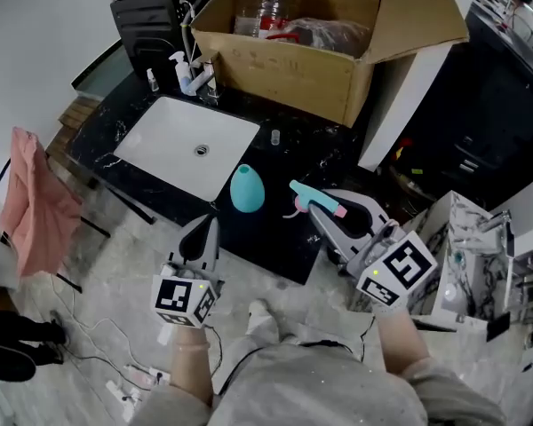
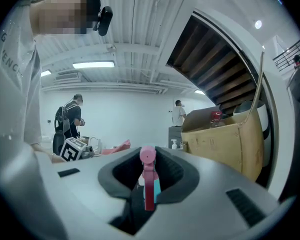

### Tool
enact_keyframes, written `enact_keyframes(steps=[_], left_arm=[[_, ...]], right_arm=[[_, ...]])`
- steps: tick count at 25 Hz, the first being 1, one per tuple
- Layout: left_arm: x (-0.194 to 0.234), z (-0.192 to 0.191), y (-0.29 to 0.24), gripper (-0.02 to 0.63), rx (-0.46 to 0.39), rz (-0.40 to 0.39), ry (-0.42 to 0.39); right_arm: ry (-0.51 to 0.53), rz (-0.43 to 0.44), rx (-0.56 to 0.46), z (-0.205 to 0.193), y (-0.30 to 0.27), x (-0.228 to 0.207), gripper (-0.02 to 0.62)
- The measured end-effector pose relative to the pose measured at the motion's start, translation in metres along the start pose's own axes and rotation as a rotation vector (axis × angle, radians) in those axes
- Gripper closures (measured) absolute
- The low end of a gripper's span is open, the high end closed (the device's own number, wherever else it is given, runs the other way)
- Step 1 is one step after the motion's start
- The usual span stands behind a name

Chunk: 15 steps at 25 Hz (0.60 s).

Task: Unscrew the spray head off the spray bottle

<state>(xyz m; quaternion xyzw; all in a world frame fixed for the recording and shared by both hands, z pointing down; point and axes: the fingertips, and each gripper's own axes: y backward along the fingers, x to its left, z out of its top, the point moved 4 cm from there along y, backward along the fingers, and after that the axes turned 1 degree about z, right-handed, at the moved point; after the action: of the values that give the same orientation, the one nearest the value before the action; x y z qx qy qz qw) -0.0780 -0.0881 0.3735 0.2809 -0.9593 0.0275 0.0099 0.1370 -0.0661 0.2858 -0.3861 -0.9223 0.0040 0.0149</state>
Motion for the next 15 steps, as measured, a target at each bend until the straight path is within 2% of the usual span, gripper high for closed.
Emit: enact_keyframes(steps=[7, 15], left_arm=[[-0.024, -0.007, 0.049, 0.600, 0.017, 0.084, 0.021], [-0.043, -0.013, 0.092, 0.600, 0.030, 0.128, 0.009]], right_arm=[[-0.032, 0.038, -0.013, -0.012, 0.028, 0.019, 0.525], [-0.036, 0.062, -0.005, -0.025, 0.049, 0.042, 0.524]])
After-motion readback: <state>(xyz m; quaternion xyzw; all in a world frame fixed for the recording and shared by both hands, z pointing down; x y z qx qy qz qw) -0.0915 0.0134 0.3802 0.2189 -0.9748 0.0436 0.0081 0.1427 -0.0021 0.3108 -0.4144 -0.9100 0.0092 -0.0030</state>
